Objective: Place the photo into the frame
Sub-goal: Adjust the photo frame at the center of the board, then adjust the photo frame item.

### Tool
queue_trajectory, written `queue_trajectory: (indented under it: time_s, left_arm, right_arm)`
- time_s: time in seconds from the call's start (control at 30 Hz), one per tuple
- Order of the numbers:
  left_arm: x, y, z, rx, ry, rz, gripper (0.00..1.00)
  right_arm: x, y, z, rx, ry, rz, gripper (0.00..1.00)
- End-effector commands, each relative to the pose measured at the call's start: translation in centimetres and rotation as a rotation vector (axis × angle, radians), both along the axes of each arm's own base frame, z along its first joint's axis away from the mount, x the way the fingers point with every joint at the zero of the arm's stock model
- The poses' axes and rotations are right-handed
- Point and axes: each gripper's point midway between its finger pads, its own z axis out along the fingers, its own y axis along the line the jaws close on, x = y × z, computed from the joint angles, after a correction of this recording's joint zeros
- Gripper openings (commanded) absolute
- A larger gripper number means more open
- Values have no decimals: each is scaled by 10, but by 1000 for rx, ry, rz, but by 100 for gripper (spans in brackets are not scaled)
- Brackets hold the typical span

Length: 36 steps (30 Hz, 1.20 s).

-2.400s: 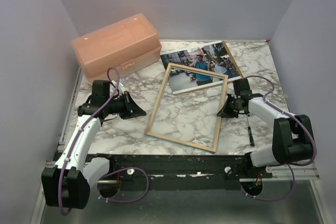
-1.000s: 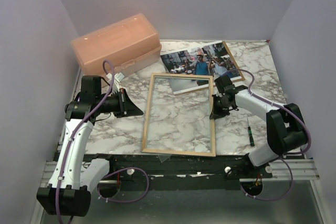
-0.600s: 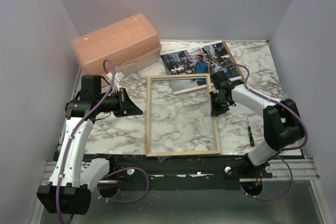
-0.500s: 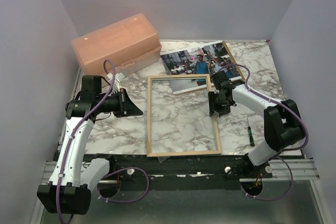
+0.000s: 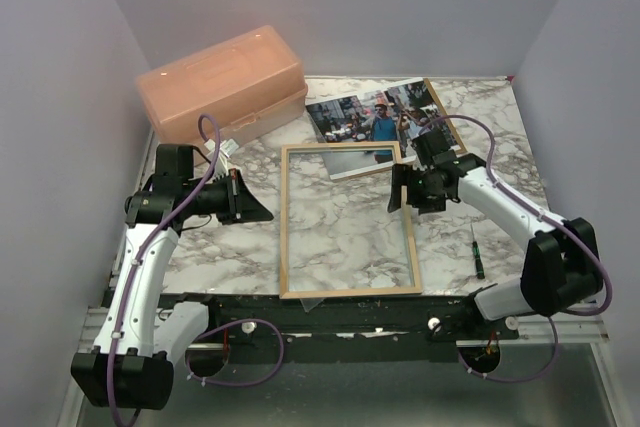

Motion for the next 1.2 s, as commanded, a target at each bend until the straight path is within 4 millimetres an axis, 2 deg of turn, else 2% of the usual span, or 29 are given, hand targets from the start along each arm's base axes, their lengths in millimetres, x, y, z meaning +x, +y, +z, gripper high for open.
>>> queue_trajectory:
  time_s: [0.0,0.13,0.33,0.53,0.73,0.9,1.17]
  left_arm:
    - [-10,-8,19,-87,-68,-68,0]
    - [-14,-10,30,-112,-111,-84,0]
    - [-25,-17,53,-200,-183,-143,0]
    - [-50,-22,89,-309,-281,-254,0]
    - [-77,-23,111,-378,-351,-358,0]
    - [-84,-24,114,-383,-370,-373,0]
    - [-72,-24,104,-380,-336,-353,0]
  right_arm:
    - [-6,37,21,233,-23,72,85]
    - [-8,56,53,403,-79,146,88]
    - [-9,61,103,584,-181,238,97]
    - [-5,59,128,711,-224,291,100]
    - [-3,70,146,835,-245,371,100]
    - [-12,81,171,953,-249,476,100]
    - [-45,85,230,1102,-353,608,100]
